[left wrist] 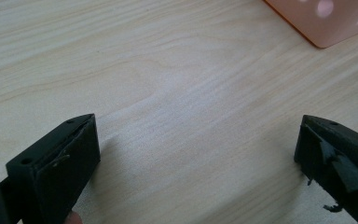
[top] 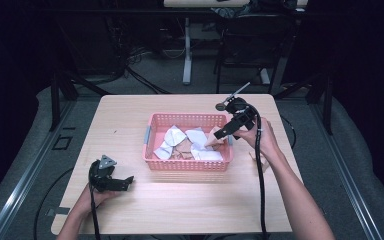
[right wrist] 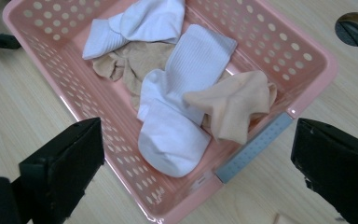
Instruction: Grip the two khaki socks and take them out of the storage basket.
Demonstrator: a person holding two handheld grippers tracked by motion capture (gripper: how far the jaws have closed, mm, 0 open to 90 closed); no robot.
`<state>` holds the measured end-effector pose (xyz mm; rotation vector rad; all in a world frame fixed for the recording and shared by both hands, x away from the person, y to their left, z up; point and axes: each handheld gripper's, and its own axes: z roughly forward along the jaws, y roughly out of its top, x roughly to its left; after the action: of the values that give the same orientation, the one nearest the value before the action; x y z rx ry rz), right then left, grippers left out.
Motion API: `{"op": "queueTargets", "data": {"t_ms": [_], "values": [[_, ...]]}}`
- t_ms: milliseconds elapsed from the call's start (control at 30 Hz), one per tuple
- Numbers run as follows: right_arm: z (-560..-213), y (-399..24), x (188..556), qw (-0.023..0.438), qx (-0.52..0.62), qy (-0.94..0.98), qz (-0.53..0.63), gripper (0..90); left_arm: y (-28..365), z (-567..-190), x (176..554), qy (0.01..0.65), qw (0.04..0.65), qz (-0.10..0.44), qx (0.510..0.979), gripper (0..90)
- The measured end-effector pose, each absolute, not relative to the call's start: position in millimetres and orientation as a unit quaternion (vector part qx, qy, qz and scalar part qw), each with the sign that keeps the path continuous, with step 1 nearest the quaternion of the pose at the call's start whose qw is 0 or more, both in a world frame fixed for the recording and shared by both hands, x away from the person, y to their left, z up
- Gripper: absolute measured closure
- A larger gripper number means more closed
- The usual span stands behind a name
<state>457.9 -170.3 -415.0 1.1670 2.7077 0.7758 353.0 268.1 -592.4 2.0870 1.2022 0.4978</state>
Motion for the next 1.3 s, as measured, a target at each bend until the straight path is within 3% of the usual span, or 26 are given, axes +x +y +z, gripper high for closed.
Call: {"op": "queueTargets", "data": {"t_ms": [267, 900, 1300], "values": [[-427.6, -151.9, 469.7, 0.038, 0.375, 0.897, 0.233, 3.7, 268.1, -592.6, 352.9, 0.461, 0.335, 0.191, 0.799, 0.1], [-489.5, -123.0, 509.0, 0.038, 0.389, 0.911, 0.132, 16.4, 268.6, -592.4, 353.0, 0.459, 0.335, 0.190, 0.801, 0.1], [-524.0, -102.5, 514.1, 0.078, 0.381, 0.919, 0.066, 27.8, 268.8, -592.3, 353.0, 0.458, 0.334, 0.189, 0.802, 0.1]]}}
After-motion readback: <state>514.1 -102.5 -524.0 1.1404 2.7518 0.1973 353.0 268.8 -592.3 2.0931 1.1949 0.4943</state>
